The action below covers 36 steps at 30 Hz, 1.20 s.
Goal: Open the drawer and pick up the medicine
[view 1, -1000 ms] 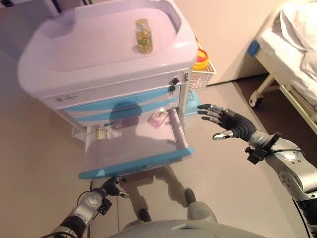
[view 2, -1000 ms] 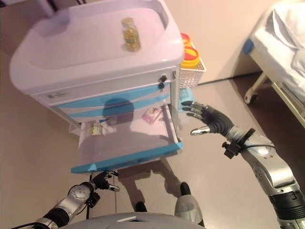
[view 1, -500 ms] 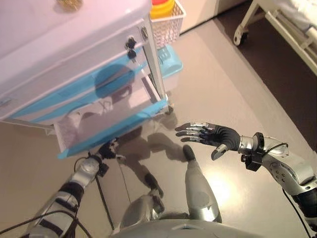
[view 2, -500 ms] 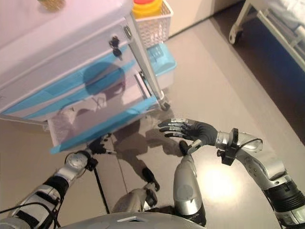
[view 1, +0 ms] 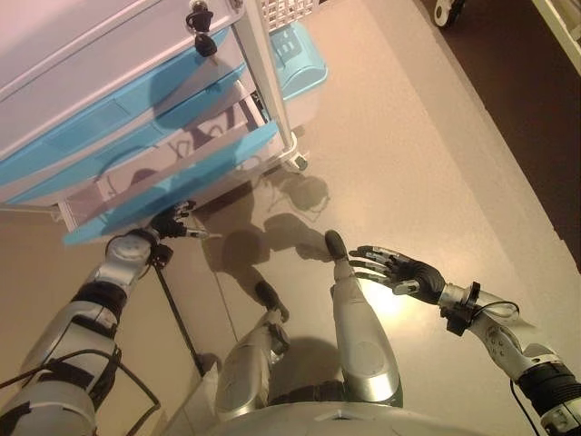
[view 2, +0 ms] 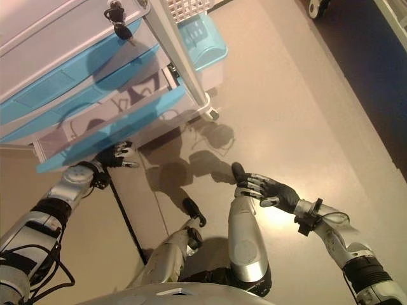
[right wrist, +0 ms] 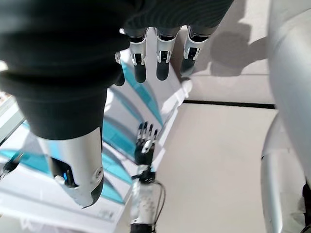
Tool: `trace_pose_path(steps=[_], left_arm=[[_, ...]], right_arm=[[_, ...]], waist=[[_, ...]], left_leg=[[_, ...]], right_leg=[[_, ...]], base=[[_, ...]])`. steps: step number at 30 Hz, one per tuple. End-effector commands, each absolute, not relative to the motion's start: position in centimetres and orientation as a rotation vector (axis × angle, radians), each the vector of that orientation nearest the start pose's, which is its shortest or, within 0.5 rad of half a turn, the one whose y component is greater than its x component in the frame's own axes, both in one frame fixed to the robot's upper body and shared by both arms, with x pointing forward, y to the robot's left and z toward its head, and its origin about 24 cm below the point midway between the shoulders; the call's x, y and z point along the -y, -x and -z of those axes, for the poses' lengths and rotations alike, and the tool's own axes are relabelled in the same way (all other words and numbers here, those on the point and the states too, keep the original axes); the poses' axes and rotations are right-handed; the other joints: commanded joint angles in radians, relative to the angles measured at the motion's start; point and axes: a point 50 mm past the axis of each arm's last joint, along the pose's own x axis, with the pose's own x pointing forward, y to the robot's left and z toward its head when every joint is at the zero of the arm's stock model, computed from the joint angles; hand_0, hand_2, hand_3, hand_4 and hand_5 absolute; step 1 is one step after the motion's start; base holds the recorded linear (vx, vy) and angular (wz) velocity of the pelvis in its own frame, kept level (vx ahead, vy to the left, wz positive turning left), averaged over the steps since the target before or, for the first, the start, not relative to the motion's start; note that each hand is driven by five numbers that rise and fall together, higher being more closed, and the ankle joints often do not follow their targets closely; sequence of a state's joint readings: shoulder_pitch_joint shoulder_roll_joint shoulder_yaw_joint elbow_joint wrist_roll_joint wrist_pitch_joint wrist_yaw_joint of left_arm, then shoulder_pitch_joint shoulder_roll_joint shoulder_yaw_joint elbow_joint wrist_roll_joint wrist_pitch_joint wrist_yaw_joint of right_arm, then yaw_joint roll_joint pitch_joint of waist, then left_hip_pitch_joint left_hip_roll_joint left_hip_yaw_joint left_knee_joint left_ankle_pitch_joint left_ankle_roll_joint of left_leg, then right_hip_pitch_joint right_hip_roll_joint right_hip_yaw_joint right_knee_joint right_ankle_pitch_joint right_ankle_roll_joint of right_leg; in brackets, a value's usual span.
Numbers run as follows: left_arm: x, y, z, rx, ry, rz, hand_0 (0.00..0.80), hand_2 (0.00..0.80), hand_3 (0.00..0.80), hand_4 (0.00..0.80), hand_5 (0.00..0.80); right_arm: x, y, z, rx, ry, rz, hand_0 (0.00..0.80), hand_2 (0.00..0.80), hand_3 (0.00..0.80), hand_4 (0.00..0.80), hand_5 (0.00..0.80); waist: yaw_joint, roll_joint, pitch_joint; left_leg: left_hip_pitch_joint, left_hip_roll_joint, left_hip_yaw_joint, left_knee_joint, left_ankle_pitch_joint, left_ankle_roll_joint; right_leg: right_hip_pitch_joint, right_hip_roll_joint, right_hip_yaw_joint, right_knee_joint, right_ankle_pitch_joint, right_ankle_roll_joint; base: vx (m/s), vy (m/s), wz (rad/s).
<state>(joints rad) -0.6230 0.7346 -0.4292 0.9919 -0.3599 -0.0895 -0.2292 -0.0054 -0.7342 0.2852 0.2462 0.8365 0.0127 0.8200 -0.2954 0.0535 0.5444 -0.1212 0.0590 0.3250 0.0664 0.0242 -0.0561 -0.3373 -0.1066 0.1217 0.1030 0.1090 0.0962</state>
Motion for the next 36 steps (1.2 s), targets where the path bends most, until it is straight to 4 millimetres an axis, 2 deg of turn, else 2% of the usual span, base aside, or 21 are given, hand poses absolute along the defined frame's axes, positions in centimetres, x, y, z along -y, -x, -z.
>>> trace_pose_path(steps=[1,6,12,19,23,26,32,35,36], left_arm=[[-38.1,-32.0,-12.1,-0.326,-0.508,-0.174,0.000,0.000,0.000,0.000,0.000],[-39.3,-31.8,-13.9,-0.320,-0.506,-0.150,0.000,0.000,0.000,0.000,0.000],[-40.7,-31.6,-16.5,-0.262,-0.479,-0.264,0.000,0.000,0.000,0.000,0.000],[-42.0,-31.4,-18.8,-0.200,-0.447,-0.391,0.000,0.000,0.000,0.000,0.000],[-42.3,-31.2,-19.2,-0.181,-0.406,-0.422,0.000,0.000,0.000,0.000,0.000],[-41.8,-31.6,-19.3,-0.157,-0.395,-0.374,0.000,0.000,0.000,0.000,0.000],[-40.5,-32.2,-18.9,-0.117,-0.418,-0.264,0.000,0.000,0.000,0.000,0.000],[-39.5,-32.3,-18.0,-0.120,-0.454,-0.178,0.000,0.000,0.000,0.000,0.000],[-39.2,-32.2,-17.5,-0.110,-0.427,-0.163,0.000,0.000,0.000,0.000,0.000]], right_arm=[[21.0,-21.0,-1.3,-0.254,-0.300,-0.887,0.000,0.000,0.000,0.000,0.000],[20.5,-20.7,-0.7,-0.261,-0.307,-0.865,0.000,0.000,0.000,0.000,0.000],[20.3,-20.1,0.4,-0.289,-0.305,-0.822,0.000,0.000,0.000,0.000,0.000],[18.9,-20.0,0.8,-0.271,-0.348,-0.805,0.000,0.000,0.000,0.000,0.000],[18.6,-20.0,0.9,-0.266,-0.359,-0.796,0.000,0.000,0.000,0.000,0.000],[18.5,-20.1,1.1,-0.258,-0.353,-0.752,0.000,0.000,0.000,0.000,0.000],[20.0,-20.6,1.9,-0.284,-0.344,-0.573,0.000,0.000,0.000,0.000,0.000],[20.4,-20.6,2.2,-0.291,-0.320,-0.526,0.000,0.000,0.000,0.000,0.000],[20.6,-20.8,2.1,-0.291,-0.313,-0.517,0.000,0.000,0.000,0.000,0.000]], waist=[[0.002,-0.070,-0.024],[0.003,-0.079,-0.024],[0.007,-0.086,-0.024],[0.022,-0.103,-0.024],[0.029,-0.112,-0.024],[0.037,-0.118,-0.024],[0.056,-0.122,-0.024],[0.070,-0.118,-0.024],[0.076,-0.123,-0.024]], left_leg=[[-0.164,0.010,-0.024,0.300,-0.134,-0.001],[-0.202,0.012,-0.018,0.314,-0.133,0.002],[-0.230,0.004,-0.030,0.328,-0.144,0.010],[-0.236,0.004,-0.050,0.335,-0.161,0.018],[-0.231,0.010,-0.058,0.338,-0.166,0.018],[-0.221,0.013,-0.068,0.331,-0.169,0.018],[-0.180,0.013,-0.086,0.298,-0.163,0.014],[-0.145,0.012,-0.099,0.270,-0.153,0.010],[-0.136,0.005,-0.094,0.243,-0.116,0.013]], right_leg=[[-0.039,-0.019,-0.007,0.042,-0.035,0.044],[-0.075,-0.016,0.001,0.040,-0.029,0.043],[-0.103,-0.012,0.014,0.049,-0.026,0.042],[-0.097,-0.013,-0.004,0.048,-0.027,0.048],[-0.085,-0.014,-0.015,0.043,-0.027,0.052],[-0.070,-0.012,-0.023,0.038,-0.027,0.053],[-0.023,-0.008,-0.045,0.020,-0.027,0.051],[0.014,-0.007,-0.059,0.006,-0.027,0.049],[0.019,-0.011,-0.060,-0.004,-0.002,0.042]], base=[[-0.031,-0.033,0.08],[-0.004,-0.010,0.10],[0.001,-0.003,0.01],[0.000,-0.069,0.09],[-0.001,-0.070,0.05],[-0.004,-0.092,0.01],[-0.010,-0.070,0.06],[-0.033,-0.089,0.07],[-0.084,-0.111,0.10]])
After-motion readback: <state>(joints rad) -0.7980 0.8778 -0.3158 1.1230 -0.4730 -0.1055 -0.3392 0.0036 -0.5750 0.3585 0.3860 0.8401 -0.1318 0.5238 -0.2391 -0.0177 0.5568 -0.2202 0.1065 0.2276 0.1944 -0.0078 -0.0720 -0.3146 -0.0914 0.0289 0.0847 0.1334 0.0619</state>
